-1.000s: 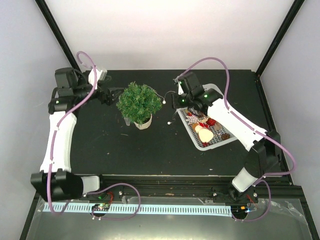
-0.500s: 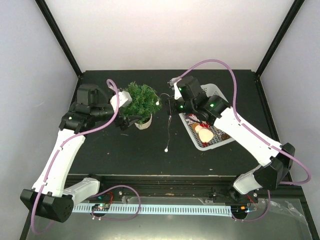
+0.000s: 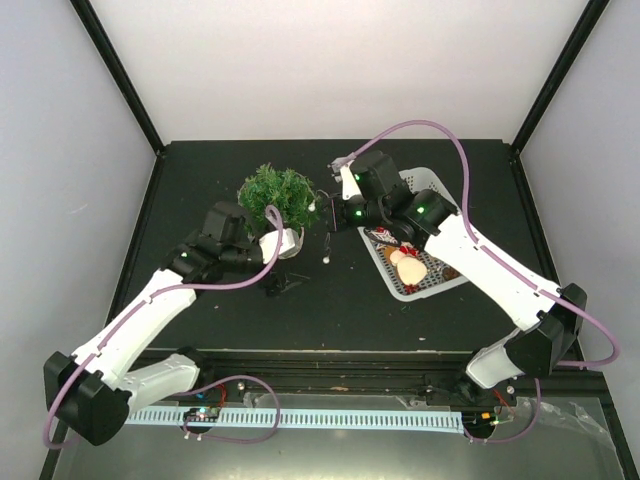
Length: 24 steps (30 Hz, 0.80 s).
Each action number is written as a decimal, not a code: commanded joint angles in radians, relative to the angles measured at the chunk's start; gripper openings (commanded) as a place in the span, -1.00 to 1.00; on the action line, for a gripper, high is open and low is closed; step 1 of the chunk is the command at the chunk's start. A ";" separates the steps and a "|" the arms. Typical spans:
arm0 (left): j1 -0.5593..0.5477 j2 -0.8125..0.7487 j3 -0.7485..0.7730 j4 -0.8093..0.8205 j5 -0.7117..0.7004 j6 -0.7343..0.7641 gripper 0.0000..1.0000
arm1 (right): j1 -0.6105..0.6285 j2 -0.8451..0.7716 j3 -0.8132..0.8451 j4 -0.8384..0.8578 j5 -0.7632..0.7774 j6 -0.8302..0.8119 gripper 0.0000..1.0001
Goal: Decorate the small christmas tree
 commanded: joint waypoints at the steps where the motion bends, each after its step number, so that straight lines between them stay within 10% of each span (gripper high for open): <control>1: -0.027 0.016 -0.040 0.187 -0.033 -0.068 0.94 | 0.004 0.015 0.044 0.039 -0.057 0.029 -0.98; 16: -0.105 0.157 -0.091 0.488 -0.040 -0.162 0.79 | 0.004 0.007 0.046 0.085 -0.116 0.081 -0.98; 24: -0.111 0.164 -0.112 0.508 -0.051 -0.132 -0.96 | 0.004 0.004 0.039 0.086 -0.104 0.084 -0.98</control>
